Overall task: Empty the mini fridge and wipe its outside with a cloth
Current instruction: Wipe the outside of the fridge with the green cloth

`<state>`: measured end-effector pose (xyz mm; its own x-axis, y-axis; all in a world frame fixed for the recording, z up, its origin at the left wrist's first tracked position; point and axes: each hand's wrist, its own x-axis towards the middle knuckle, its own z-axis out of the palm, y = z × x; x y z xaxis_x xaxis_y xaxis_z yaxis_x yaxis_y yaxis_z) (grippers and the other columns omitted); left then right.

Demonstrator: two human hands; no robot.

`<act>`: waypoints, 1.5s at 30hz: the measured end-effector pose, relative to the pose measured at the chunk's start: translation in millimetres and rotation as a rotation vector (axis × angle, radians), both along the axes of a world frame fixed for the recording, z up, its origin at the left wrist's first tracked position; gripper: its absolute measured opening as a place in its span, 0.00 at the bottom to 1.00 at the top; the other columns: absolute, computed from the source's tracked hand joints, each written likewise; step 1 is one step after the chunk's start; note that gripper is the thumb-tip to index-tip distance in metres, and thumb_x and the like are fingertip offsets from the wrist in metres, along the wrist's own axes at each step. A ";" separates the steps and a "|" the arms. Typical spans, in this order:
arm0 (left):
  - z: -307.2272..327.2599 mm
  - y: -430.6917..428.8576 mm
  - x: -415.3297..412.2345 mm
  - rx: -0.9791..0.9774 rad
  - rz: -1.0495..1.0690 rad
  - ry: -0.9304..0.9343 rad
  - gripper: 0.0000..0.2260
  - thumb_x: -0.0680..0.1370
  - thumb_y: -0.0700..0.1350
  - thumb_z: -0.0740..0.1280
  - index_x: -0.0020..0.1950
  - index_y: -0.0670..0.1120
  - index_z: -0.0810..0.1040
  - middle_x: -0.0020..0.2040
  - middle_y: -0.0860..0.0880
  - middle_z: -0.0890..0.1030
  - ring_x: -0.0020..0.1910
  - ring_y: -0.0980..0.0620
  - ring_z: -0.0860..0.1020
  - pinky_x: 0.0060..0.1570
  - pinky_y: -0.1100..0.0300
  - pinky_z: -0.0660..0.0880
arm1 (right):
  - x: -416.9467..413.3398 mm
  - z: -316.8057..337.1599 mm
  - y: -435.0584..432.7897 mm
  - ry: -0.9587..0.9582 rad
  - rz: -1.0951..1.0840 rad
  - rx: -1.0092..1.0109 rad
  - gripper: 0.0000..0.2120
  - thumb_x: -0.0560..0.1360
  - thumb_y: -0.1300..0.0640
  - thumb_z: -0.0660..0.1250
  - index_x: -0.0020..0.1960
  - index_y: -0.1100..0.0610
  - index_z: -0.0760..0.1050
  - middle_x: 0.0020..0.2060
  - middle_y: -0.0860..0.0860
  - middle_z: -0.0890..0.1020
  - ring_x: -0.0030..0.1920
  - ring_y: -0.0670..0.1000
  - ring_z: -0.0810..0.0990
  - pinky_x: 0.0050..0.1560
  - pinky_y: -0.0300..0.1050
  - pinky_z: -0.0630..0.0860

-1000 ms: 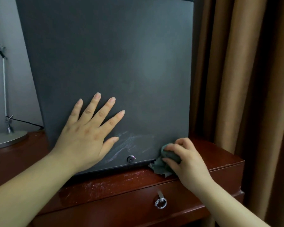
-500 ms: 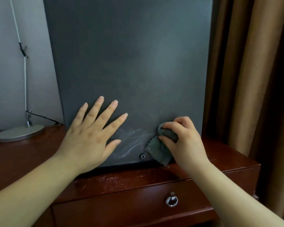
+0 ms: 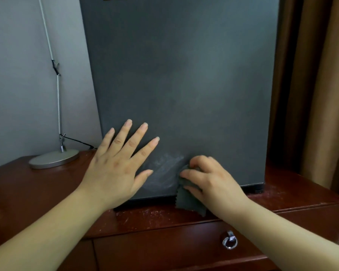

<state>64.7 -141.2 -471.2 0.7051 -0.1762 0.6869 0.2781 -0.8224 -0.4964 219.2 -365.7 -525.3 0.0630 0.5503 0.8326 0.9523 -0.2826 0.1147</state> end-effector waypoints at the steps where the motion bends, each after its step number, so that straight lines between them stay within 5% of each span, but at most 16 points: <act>1: -0.3 2.2 -1.8 0.002 0.003 0.004 0.32 0.79 0.63 0.57 0.81 0.54 0.58 0.83 0.46 0.53 0.81 0.41 0.48 0.77 0.38 0.53 | -0.2 -1.7 0.7 -0.040 0.012 -0.056 0.09 0.75 0.54 0.74 0.55 0.53 0.82 0.52 0.52 0.76 0.47 0.57 0.77 0.46 0.52 0.79; 6: -1.7 11.3 -10.3 0.000 0.024 0.026 0.32 0.79 0.63 0.56 0.82 0.53 0.57 0.83 0.46 0.53 0.82 0.42 0.48 0.77 0.39 0.52 | 1.6 32.9 10.2 0.049 -0.075 0.283 0.11 0.73 0.55 0.77 0.55 0.54 0.83 0.51 0.53 0.78 0.48 0.58 0.78 0.45 0.47 0.78; 12: -5.9 23.0 -21.5 -0.016 0.048 0.062 0.34 0.79 0.65 0.55 0.82 0.52 0.55 0.83 0.47 0.51 0.82 0.44 0.47 0.78 0.40 0.52 | -9.7 -10.2 25.9 -0.130 0.053 -0.114 0.06 0.78 0.53 0.71 0.54 0.51 0.81 0.52 0.51 0.76 0.45 0.55 0.75 0.39 0.53 0.79; 17: -8.4 25.7 -30.4 -0.052 0.075 0.096 0.35 0.80 0.66 0.54 0.83 0.51 0.53 0.83 0.49 0.48 0.82 0.46 0.44 0.78 0.39 0.51 | -8.8 31.4 34.0 -0.044 -0.037 0.216 0.10 0.75 0.55 0.75 0.55 0.56 0.83 0.51 0.55 0.78 0.45 0.61 0.78 0.43 0.54 0.80; 22: -7.4 28.1 -34.3 -0.044 0.086 0.119 0.36 0.80 0.67 0.53 0.83 0.51 0.51 0.83 0.49 0.47 0.82 0.46 0.44 0.78 0.41 0.49 | -20.4 -6.7 42.9 -0.208 0.046 -0.148 0.07 0.78 0.53 0.70 0.56 0.51 0.81 0.52 0.52 0.77 0.45 0.55 0.74 0.37 0.51 0.79; 28: -3.7 30.3 -37.3 -0.060 0.067 0.137 0.36 0.80 0.67 0.53 0.83 0.50 0.51 0.83 0.49 0.48 0.82 0.47 0.44 0.78 0.40 0.47 | -23.8 30.0 56.9 -0.052 0.039 0.163 0.09 0.77 0.53 0.72 0.55 0.54 0.82 0.50 0.54 0.78 0.44 0.59 0.76 0.43 0.53 0.79; 33: -2.2 29.6 -45.6 -0.114 0.035 0.125 0.40 0.79 0.69 0.53 0.83 0.48 0.45 0.83 0.51 0.47 0.82 0.50 0.43 0.78 0.41 0.49 | -33.1 -3.0 64.0 -0.236 0.077 -0.230 0.06 0.76 0.56 0.71 0.53 0.52 0.80 0.50 0.52 0.76 0.44 0.55 0.72 0.37 0.52 0.78; 39: -8.7 37.1 -54.6 -0.190 0.033 0.134 0.40 0.79 0.69 0.52 0.83 0.49 0.42 0.83 0.53 0.45 0.82 0.48 0.43 0.78 0.40 0.52 | -35.1 41.2 73.5 -0.102 0.013 0.171 0.11 0.76 0.54 0.73 0.57 0.55 0.81 0.53 0.55 0.78 0.46 0.60 0.75 0.44 0.54 0.79; 43: -12.2 42.4 -59.8 -0.208 0.040 0.134 0.41 0.79 0.70 0.54 0.83 0.50 0.40 0.83 0.54 0.43 0.82 0.48 0.41 0.78 0.40 0.52 | -46.2 -6.0 77.4 -0.269 0.124 -0.188 0.16 0.79 0.54 0.67 0.66 0.56 0.77 0.61 0.56 0.76 0.50 0.59 0.76 0.50 0.54 0.79; 45: -13.5 44.5 -61.9 -0.218 0.039 0.133 0.42 0.78 0.70 0.54 0.82 0.51 0.40 0.83 0.55 0.42 0.82 0.48 0.41 0.78 0.40 0.52 | -41.9 1.2 80.3 -0.308 0.144 -0.182 0.16 0.79 0.57 0.68 0.66 0.56 0.77 0.60 0.55 0.77 0.50 0.59 0.76 0.50 0.53 0.79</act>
<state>2.8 -96.7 -484.7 0.7954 -0.0050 0.6061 0.2557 -0.9038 -0.3431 177.3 -285.3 -524.2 -0.2637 0.6756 0.6885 0.8940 -0.0968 0.4374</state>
